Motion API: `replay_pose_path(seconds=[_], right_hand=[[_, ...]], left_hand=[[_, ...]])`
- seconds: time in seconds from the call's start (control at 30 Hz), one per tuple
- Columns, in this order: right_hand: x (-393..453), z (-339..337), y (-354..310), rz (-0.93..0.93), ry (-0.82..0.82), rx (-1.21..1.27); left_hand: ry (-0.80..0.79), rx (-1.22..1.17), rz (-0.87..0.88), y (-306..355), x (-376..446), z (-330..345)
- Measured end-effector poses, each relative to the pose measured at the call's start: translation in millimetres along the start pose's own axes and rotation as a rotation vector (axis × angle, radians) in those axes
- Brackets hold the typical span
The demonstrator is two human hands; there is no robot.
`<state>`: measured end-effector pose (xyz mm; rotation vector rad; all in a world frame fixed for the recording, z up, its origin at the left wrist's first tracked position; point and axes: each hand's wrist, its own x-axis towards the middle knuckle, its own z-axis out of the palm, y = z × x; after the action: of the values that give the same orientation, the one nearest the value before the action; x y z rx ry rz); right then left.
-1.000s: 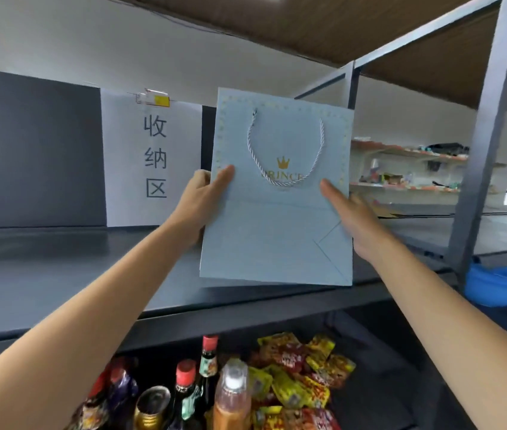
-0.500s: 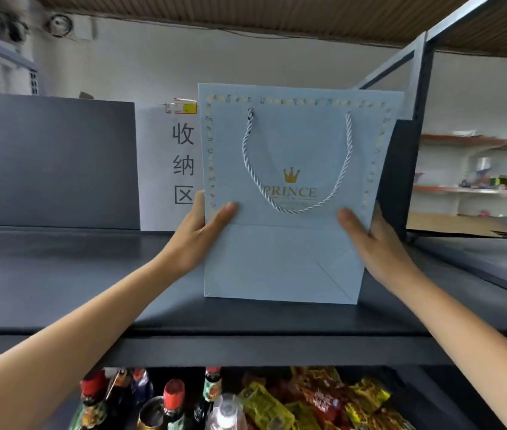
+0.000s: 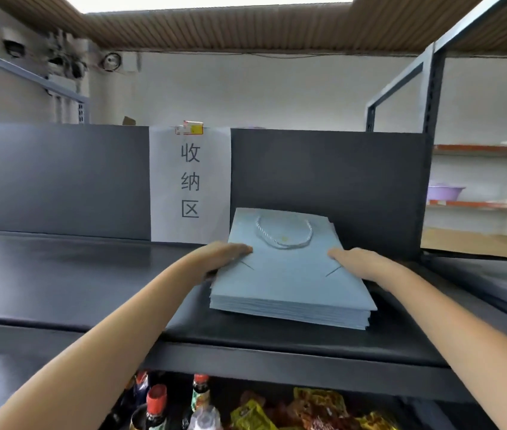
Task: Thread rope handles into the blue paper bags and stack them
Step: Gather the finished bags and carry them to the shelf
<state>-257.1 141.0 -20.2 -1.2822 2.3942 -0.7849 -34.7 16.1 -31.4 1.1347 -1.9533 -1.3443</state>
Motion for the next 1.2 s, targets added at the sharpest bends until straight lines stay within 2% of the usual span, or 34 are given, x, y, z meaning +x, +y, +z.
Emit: replay_pose_path(seconds=[0.17,0.3,0.37,0.43,0.53,0.6,0.67,0.77,0.87,1.0,1.2], right_hand=[[10.8,1.3,2.5,-0.051,0.171,-0.232],[0.2,-1.9,-5.7,-0.179,0.470,-0.507],[-9.6,-4.2,-13.0,-0.327,0.602,-0.530],[-23.4,-2.9,-22.2,-0.481,0.689,-0.488],[-56.1,12.1,-39.2,-0.703,0.724,-0.363],[-82.5,33.6,-49.8,-0.863,0.645,-0.249],[-108.0,63.7,-59.2,-1.065,0.565,-0.142],[-138.3,115.5,-74.1,-1.318,0.383,-0.088],[-154.9,175.4,-90.4,-1.368,0.166,-0.077],[-168.2,268.8,-119.8,-1.398,-0.052,-0.032],[-223.5,418.7,-215.4,-1.458,-0.491,0.025]], left_hand=[[0.285,0.563,0.081,12.8,-1.3,6.1],[0.529,0.965,0.186,17.1,-11.5,13.0],[0.628,1.045,0.316,17.7,-24.3,13.5],[0.684,1.016,0.452,15.4,-40.5,9.0],[0.750,0.931,0.618,3.8,-75.5,-1.4],[0.788,0.926,0.730,-11.4,-103.4,-12.9],[0.751,0.967,0.773,-32.3,-134.1,-26.6],[0.731,1.059,0.694,-79.5,-179.1,-49.5],[0.797,1.110,0.532,-137.3,-227.4,-75.7],[0.851,1.082,0.200,-218.7,-301.3,-113.8],[1.016,0.952,-0.228,-319.1,-420.8,-188.4]])
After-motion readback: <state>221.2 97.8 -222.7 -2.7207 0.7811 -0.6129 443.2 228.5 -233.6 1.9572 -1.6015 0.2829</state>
